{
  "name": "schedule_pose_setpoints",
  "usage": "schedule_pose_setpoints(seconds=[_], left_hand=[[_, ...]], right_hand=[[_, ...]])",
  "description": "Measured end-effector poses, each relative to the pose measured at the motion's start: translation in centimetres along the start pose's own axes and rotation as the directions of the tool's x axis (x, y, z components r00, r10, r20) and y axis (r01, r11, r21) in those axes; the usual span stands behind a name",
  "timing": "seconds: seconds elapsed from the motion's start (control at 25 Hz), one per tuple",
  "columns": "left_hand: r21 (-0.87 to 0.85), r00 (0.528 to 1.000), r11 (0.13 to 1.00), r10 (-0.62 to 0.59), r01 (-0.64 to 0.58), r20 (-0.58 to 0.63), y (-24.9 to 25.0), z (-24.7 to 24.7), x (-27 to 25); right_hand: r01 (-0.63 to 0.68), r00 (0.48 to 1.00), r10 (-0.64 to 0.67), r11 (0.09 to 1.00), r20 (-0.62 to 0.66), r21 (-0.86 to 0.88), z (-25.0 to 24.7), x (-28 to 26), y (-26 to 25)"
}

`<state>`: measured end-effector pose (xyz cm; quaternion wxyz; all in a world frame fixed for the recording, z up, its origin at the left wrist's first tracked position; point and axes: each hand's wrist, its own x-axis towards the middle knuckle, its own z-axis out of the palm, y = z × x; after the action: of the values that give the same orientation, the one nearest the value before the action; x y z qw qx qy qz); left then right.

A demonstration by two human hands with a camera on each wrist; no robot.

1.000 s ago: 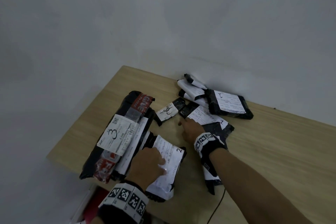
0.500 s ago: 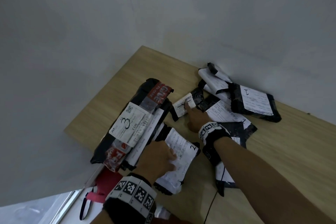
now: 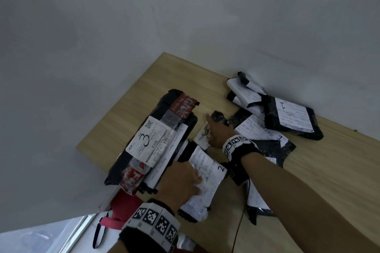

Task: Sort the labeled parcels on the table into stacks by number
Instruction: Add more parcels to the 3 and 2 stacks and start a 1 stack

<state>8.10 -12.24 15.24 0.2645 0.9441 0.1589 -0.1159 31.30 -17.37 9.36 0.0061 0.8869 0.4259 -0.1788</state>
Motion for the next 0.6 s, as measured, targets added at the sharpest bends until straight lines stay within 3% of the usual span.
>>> schedule_pose_setpoints(seconds=[0.2,0.32,0.4,0.48,0.6], left_hand=[[0.071,0.999,0.996,0.047,-0.049,0.025,0.3,0.4,0.0],[0.119,0.996,0.989,0.077,-0.082,0.046,0.5,0.9,0.0],[0.123,0.995,0.989,0.082,-0.088,0.056,0.6,1.4,0.4],[0.134,0.995,0.987,0.077,-0.084,0.057,0.7,2.0,0.8],[0.157,0.993,0.983,0.085,-0.097,0.082,0.8,2.9,1.3]], right_hand=[[0.031,0.997,-0.019,0.986,0.078,-0.162,0.2,-0.6,-1.1],[-0.006,0.994,-0.029,0.949,-0.106,-0.316,0.0,-1.2,-1.7],[-0.009,0.974,-0.066,0.946,-0.219,-0.324,0.2,-1.4,-0.9],[-0.025,0.953,-0.054,0.967,-0.299,-0.254,0.5,-1.9,0.3],[-0.105,0.895,0.067,0.993,-0.441,-0.061,-0.3,-3.0,2.0]])
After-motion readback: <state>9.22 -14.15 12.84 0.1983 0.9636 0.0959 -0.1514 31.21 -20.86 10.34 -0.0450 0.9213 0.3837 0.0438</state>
